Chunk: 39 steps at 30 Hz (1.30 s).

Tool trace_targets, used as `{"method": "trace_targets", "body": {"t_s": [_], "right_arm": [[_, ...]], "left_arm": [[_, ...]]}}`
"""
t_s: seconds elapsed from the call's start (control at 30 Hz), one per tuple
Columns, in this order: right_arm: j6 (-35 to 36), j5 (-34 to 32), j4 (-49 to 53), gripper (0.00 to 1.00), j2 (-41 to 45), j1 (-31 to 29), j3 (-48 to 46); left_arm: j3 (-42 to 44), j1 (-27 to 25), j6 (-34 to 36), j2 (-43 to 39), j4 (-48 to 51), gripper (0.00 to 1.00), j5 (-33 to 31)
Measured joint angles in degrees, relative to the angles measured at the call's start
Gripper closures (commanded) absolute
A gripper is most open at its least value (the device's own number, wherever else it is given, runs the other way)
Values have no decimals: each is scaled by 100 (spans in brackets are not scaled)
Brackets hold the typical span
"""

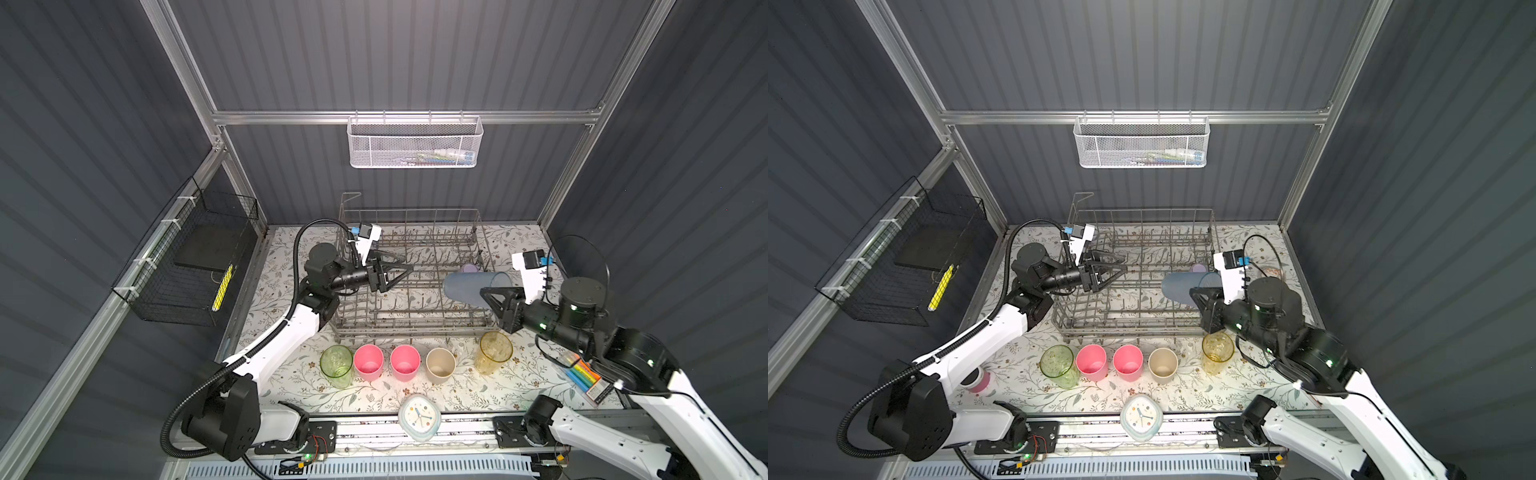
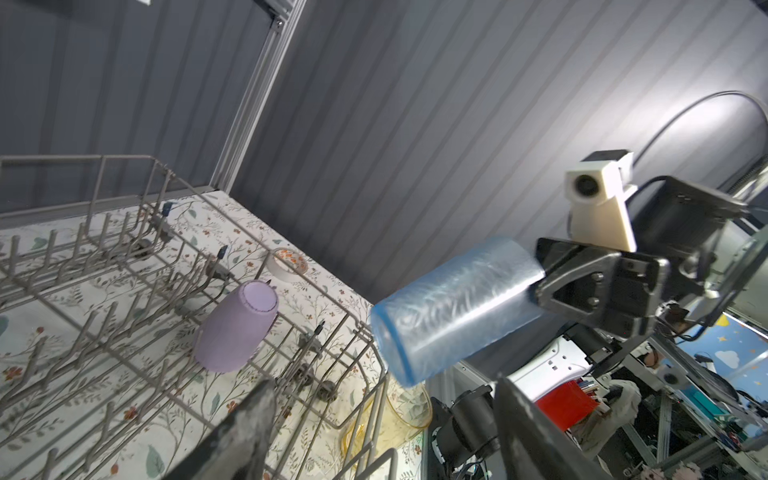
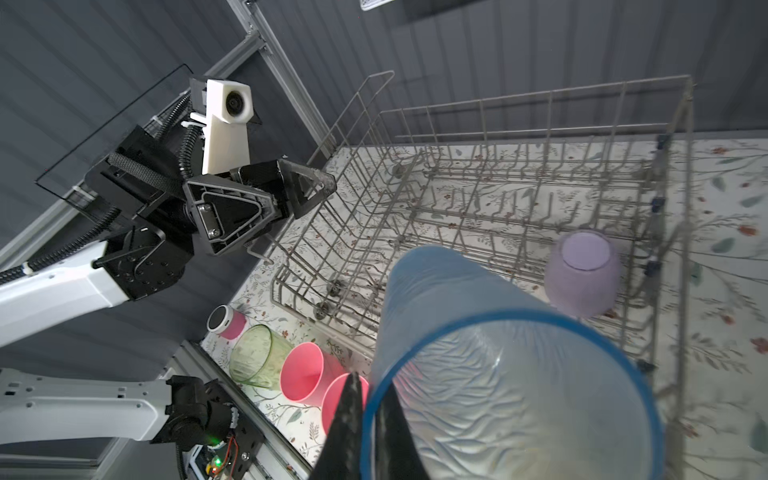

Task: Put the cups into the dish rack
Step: 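Grasp the light blue cup rim with the right gripper and lift it over the rack, then close the left gripper on the blue cup held by the right gripper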

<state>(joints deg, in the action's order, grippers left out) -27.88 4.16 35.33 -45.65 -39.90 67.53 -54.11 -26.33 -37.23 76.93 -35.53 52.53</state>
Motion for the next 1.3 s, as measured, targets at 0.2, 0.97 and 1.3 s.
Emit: {"method": "trace_targets", "body": {"t_s": [0.2, 0.97, 1.3], "right_arm": [[-822, 1768, -1733, 100, -378, 769, -636], [-2708, 4197, -4887, 100, -1156, 1792, -1266], [-3025, 4535, -5504, 100, -1464, 1849, -1300]], "left_arm": [[24, 0, -793, 420, -1331, 2, 310], [-160, 0, -3488, 1707, -4800, 19, 1141], [-245, 11, -3587, 1749, -4765, 31, 1213]]}}
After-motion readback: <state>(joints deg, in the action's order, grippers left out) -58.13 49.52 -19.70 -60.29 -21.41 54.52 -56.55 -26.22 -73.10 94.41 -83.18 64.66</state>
